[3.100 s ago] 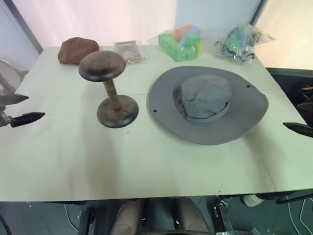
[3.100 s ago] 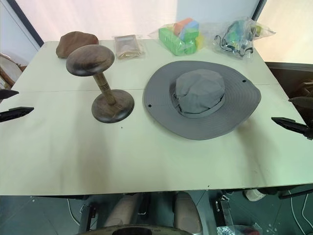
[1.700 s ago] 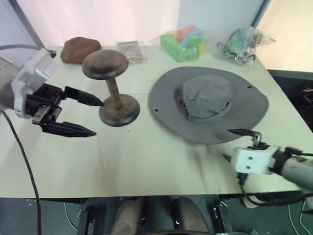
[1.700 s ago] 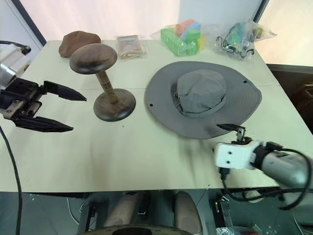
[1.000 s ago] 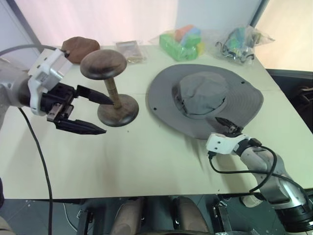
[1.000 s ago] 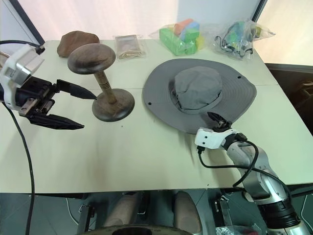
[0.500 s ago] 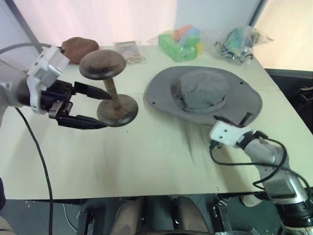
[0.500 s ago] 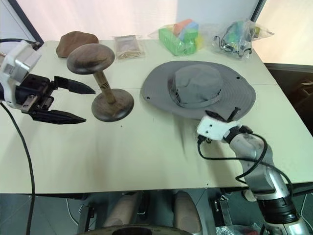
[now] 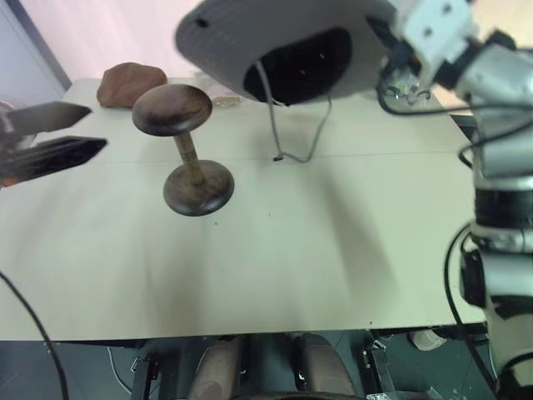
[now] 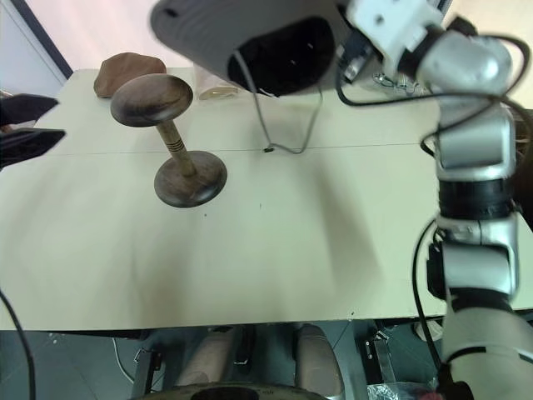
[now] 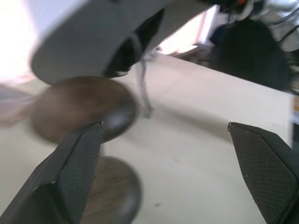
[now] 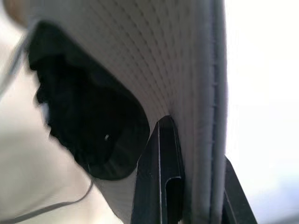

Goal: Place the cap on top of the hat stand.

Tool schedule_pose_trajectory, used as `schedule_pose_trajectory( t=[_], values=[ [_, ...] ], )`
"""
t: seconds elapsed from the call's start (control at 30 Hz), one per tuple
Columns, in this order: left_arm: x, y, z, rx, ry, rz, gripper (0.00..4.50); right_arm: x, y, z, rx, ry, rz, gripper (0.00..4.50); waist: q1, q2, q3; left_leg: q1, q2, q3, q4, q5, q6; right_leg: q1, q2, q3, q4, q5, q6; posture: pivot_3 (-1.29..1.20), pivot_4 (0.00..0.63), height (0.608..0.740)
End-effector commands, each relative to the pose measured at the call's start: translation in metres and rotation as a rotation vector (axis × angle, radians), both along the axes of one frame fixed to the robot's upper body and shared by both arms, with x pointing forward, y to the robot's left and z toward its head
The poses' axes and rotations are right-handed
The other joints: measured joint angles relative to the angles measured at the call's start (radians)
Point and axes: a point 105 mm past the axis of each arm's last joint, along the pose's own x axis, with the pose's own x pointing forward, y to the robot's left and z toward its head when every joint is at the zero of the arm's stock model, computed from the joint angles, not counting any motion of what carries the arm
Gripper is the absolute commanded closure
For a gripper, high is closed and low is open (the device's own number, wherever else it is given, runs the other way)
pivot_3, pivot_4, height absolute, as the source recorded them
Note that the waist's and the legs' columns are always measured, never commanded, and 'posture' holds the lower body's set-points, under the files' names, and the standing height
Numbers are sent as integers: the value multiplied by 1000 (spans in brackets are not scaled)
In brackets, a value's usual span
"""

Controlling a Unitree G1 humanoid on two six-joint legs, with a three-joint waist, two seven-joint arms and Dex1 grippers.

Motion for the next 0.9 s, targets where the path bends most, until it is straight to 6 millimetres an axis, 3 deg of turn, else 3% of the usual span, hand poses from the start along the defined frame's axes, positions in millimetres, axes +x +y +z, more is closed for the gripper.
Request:
schedule_pose_trajectory(
  t=[0.03,0.13,0.37,0.5,0.67,0.8,0.9],
  values=[
    [-12,25,15,-12,-60,119,0,-15,44,47,65,-122,172,4471,-6,0,0,0,0,0,-1,0,-1,0,0,0,0,0,0,0,150,735],
    [-19,36,17,-28,-68,170,0,-16,75,61,95,-150,248,4471,-16,-1,0,0,0,-1,-6,2,-4,-2,0,0,0,0,0,0,150,735],
    [-29,42,16,-36,-82,221,0,-14,130,68,161,-159,360,4471,-20,-2,-1,1,0,-2,-8,3,-7,-5,1,-1,1,0,-1,0,150,735],
    [-44,50,24,-49,-92,254,0,-30,148,30,95,-161,476,4471,-20,-4,-2,1,0,-2,-10,4,-7,-7,1,-1,1,0,-1,0,150,735],
    [-63,67,43,-141,-125,307,0,-36,143,-26,-1,-232,475,4471,-20,-5,-2,1,0,-2,-9,4,-7,-8,1,-1,3,0,-1,0,150,735],
    [-65,77,48,-150,-130,352,0,-48,140,-88,-89,-312,508,4471,-19,-5,-2,2,0,-1,-9,5,-9,-9,1,-1,5,0,-2,0,150,735],
    [-60,74,48,-132,-120,342,0,-57,140,-123,-159,-416,498,4471,-20,-5,-2,2,0,-1,-9,6,-11,-11,1,-1,8,-1,-3,0,150,735]
  ],
)
